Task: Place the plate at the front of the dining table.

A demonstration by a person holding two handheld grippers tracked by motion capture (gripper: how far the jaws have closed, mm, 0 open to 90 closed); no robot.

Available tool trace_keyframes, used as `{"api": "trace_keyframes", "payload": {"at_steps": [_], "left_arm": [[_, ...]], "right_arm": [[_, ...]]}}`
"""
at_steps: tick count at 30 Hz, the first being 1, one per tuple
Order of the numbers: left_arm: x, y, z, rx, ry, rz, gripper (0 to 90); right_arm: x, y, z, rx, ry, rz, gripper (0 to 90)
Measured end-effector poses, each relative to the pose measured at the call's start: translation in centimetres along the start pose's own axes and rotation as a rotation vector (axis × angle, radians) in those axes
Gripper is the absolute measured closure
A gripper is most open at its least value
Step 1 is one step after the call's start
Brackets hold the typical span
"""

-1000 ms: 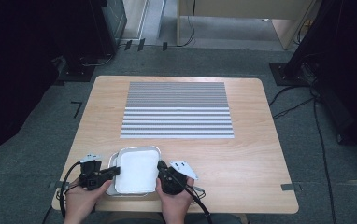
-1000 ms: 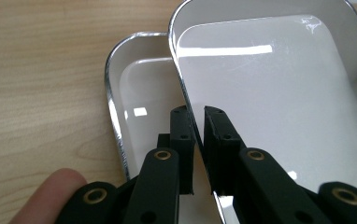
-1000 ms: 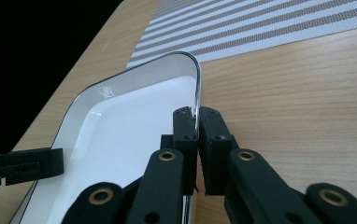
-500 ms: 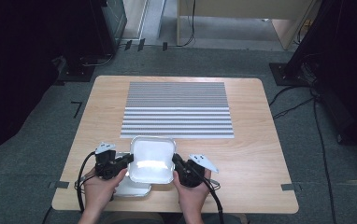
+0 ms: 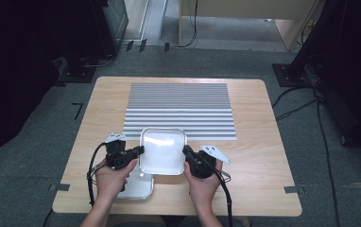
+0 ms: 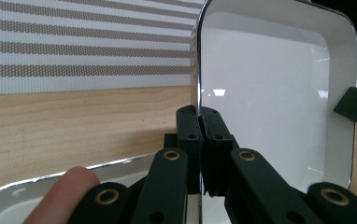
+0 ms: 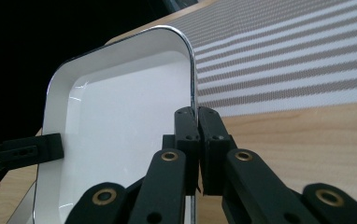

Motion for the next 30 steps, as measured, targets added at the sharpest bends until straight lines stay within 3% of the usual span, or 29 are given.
{"api": "trace_keyframes", "payload": {"at_steps": [10, 18, 23, 27, 30], "left_arm": [[-0.1, 1.8, -3.0, -0.038, -0.006, 0.011, 89.4], [0.0, 3.3, -5.1, -0.061, -0.018, 0.009, 89.0], [0.2, 4.1, -6.7, -0.069, -0.031, 0.007, 89.3], [0.4, 4.5, -8.3, -0.069, -0.051, 0.038, 89.1], [0.3, 4.8, -9.3, -0.069, -0.035, 0.039, 88.9]], "right_arm": [[0.1, 0.9, -3.8, -0.027, -0.064, 0.015, 89.1], [-0.6, 2.4, -6.1, -0.011, -0.062, 0.019, 89.3], [-0.3, 3.0, -8.0, -0.011, -0.079, 0.024, 89.1], [-0.1, 3.5, -9.4, -0.013, -0.083, 0.027, 89.0], [-0.1, 3.8, -10.5, -0.013, -0.072, 0.023, 89.1]]}}
Point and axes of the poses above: each handheld gripper's, and its own axes: y roughly forward along the jaws, z roughly out of its underside, x roughly to its left, the point moved 9 cm from there along y, roughly forward along the jaws, and after that the axes turned 14 degrees about y, right-handed, at the moved point
